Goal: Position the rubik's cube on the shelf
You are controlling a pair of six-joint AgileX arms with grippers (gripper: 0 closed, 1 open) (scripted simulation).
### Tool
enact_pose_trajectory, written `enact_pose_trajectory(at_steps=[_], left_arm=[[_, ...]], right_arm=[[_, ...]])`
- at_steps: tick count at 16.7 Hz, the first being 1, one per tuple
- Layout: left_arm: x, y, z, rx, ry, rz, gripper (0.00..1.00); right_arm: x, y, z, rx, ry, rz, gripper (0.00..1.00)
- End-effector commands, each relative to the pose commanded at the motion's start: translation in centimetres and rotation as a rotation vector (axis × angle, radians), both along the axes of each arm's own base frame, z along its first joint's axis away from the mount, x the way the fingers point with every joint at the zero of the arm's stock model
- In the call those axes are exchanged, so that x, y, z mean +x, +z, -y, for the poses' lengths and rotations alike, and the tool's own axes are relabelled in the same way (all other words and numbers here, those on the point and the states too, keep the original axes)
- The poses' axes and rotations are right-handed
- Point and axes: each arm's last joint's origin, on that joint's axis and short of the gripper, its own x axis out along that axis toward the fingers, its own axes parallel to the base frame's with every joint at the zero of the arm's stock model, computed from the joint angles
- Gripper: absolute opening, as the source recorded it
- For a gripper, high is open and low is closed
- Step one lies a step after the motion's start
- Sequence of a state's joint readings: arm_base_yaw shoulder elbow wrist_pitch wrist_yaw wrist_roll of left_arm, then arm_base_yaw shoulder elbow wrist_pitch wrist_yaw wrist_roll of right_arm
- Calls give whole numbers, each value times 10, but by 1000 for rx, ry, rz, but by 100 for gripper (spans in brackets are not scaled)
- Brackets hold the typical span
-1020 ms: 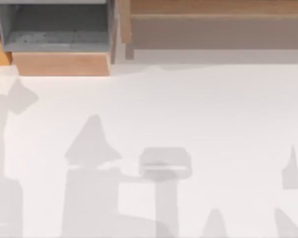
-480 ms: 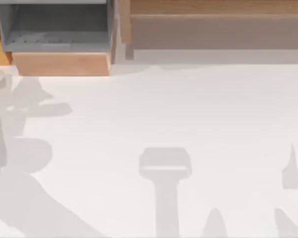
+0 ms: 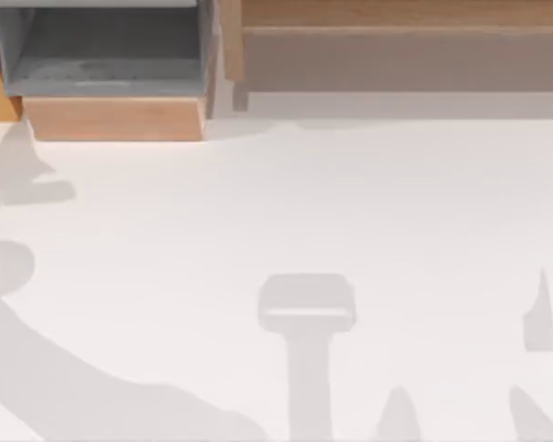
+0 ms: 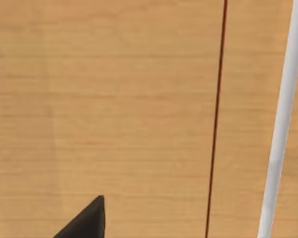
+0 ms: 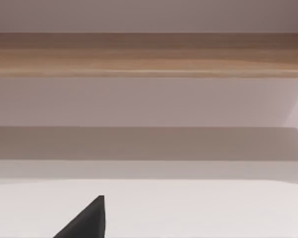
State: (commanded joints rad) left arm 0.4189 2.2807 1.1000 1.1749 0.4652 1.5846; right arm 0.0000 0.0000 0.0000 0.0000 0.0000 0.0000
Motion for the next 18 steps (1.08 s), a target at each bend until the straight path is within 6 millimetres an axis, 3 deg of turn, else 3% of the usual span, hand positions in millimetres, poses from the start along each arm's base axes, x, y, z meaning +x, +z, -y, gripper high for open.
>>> enact_pose_trajectory(at_steps=[5,11,15,18], left_arm=[[3,1,1,-1,-1,-1,100],[25,0,1,0,0,0,100],[25,0,1,0,0,0,100],[25,0,1,0,0,0,77]], right_arm=[[0,0,0,0,0,0,100],[0,0,0,0,0,0,100],[0,0,0,0,0,0,100],[0,0,0,0,0,0,100]])
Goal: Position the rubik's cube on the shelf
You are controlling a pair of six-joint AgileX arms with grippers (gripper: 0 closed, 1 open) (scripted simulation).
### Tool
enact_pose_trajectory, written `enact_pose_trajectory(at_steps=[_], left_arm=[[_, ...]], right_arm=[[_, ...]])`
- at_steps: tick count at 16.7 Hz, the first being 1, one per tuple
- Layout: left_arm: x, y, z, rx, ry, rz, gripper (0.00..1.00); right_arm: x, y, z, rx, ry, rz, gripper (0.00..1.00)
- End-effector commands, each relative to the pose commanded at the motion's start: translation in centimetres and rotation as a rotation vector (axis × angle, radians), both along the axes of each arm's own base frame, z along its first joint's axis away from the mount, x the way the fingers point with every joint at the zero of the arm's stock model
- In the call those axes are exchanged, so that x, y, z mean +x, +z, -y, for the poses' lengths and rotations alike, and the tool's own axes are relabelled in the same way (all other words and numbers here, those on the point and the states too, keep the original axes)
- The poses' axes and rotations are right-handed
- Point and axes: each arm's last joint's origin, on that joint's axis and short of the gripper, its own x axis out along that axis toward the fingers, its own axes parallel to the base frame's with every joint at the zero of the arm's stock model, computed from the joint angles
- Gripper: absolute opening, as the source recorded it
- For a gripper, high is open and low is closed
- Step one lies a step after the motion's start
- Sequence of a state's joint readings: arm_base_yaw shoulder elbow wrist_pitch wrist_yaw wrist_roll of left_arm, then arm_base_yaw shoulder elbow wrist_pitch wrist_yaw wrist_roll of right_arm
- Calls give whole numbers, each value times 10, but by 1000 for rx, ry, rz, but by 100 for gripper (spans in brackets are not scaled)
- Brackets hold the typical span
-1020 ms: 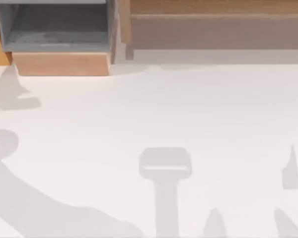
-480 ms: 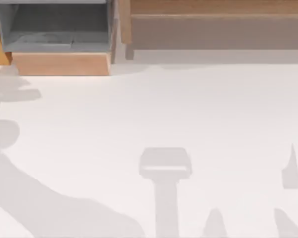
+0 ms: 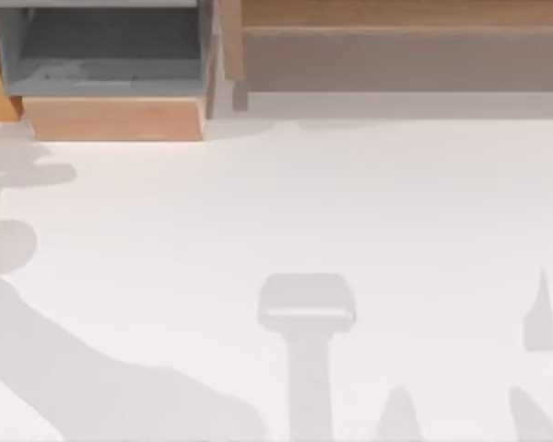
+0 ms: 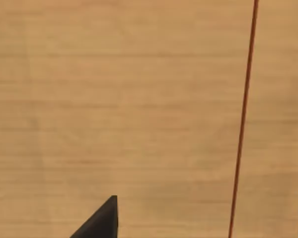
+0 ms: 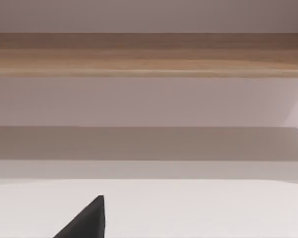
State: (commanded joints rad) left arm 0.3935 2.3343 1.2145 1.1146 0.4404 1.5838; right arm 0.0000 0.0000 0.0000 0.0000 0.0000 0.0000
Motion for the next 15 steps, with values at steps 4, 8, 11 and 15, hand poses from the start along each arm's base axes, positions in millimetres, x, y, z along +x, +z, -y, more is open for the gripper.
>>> enact_pose_trajectory(at_steps=[4,8,11,15], left_arm=[[0,0,0,0,0,0,47],[0,0,0,0,0,0,17],[0,0,0,0,0,0,0],[0,0,0,0,0,0,0]], right_arm=[[0,0,0,0,0,0,100],[0,0,0,0,0,0,100],[0,0,0,0,0,0,100],[0,0,0,0,0,0,100]])
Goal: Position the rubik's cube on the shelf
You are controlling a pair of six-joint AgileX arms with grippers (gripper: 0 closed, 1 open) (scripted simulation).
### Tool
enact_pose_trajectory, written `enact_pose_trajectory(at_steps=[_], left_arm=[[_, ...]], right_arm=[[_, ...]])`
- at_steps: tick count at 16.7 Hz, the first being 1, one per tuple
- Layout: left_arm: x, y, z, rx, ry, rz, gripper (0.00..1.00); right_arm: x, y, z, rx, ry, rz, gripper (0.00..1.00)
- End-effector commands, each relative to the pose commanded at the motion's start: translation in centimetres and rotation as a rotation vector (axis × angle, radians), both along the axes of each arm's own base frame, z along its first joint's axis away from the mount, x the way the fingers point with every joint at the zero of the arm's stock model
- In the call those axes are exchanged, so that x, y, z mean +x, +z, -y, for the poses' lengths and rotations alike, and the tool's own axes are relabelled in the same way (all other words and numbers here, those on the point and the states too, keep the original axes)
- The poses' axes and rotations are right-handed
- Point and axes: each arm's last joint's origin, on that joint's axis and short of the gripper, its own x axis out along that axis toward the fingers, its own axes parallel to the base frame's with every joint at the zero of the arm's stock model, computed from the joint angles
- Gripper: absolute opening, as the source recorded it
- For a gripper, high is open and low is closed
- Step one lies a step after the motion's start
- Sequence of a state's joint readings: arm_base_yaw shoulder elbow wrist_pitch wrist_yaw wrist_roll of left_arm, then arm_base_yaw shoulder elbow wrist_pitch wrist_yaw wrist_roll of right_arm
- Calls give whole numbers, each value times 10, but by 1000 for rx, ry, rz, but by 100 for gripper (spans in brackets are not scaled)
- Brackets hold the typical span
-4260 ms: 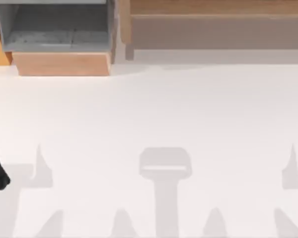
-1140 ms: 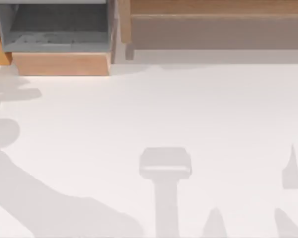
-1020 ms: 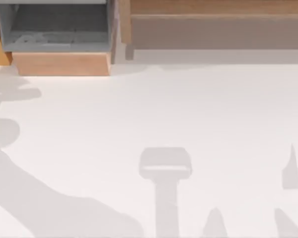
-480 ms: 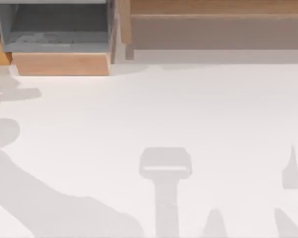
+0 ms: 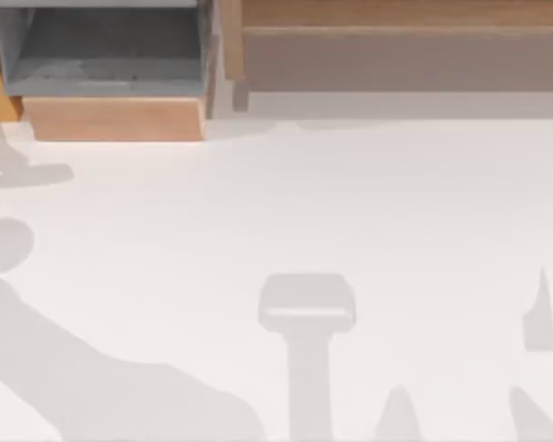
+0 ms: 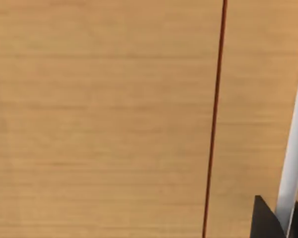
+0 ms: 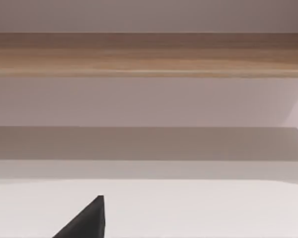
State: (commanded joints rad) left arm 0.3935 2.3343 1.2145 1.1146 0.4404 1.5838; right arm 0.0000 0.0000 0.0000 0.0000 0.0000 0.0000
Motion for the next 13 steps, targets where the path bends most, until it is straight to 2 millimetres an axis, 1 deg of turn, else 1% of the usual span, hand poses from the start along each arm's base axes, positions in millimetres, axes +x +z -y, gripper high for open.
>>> enact_pose_trajectory(at_steps=[3,4,6,8,11,13], left_arm=[[0,0,0,0,0,0,0],[-1,-5,-1,-13,3,-18,0],[-5,-4,-3,-10,6,-14,0],[-18,-4,-4,-10,7,-16,0],[-45,-6,-3,-21,4,-24,0],[-59,-6,-2,-18,3,-22,0]], right_arm=[[0,0,0,0,0,0,100],[0,0,0,0,0,0,100],[0,0,0,0,0,0,100],[0,0,0,0,0,0,100],[0,0,0,0,0,0,100],[0,0,0,0,0,0,100]])
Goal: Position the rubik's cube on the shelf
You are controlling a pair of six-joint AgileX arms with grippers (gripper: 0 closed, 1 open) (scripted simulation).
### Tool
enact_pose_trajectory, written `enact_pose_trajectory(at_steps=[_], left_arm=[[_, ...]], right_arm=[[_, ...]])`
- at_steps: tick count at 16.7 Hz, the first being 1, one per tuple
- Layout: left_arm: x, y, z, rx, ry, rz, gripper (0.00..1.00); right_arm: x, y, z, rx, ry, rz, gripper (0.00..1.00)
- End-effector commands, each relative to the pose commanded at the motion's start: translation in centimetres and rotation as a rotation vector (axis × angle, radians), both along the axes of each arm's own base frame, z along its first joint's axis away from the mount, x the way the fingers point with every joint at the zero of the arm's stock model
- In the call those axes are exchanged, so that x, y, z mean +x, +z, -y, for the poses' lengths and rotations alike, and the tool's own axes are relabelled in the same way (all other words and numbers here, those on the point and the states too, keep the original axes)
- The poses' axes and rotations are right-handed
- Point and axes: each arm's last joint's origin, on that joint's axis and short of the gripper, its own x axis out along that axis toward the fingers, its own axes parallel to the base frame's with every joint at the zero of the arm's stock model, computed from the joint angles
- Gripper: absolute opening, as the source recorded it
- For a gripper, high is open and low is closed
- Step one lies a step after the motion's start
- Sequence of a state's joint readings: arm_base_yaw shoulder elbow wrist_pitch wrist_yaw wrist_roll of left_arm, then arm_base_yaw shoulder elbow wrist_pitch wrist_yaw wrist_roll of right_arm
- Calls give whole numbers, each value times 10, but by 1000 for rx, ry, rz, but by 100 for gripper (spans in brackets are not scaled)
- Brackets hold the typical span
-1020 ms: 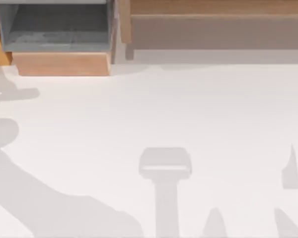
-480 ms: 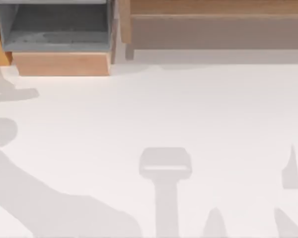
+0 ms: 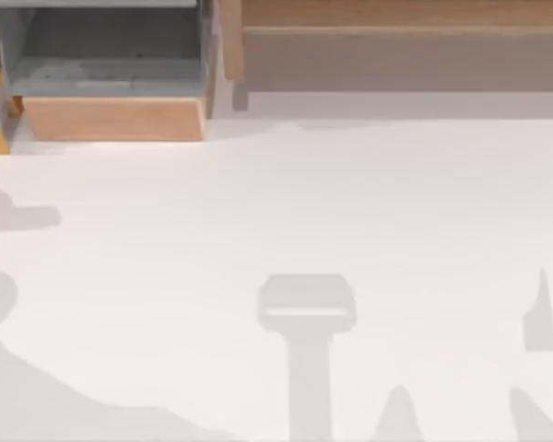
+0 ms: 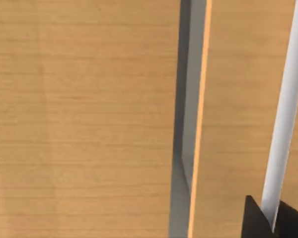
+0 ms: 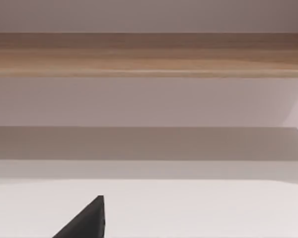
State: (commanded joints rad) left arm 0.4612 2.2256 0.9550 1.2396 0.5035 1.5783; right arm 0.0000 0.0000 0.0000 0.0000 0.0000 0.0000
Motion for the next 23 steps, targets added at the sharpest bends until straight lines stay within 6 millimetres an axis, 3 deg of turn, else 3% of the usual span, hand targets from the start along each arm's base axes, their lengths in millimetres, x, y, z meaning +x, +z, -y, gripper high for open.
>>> enact_pose_trajectory(at_steps=[7,13,19,23], left_arm=[[-8,0,-1,7,3,2,0],[-61,-2,-1,-4,0,-6,0],[-66,-2,-1,4,0,-2,0],[-98,-3,-3,0,0,-6,0]], right_arm=[[0,0,0,0,0,0,100],[0,0,0,0,0,0,100],[0,0,0,0,0,0,100],[0,0,0,0,0,0,100]])
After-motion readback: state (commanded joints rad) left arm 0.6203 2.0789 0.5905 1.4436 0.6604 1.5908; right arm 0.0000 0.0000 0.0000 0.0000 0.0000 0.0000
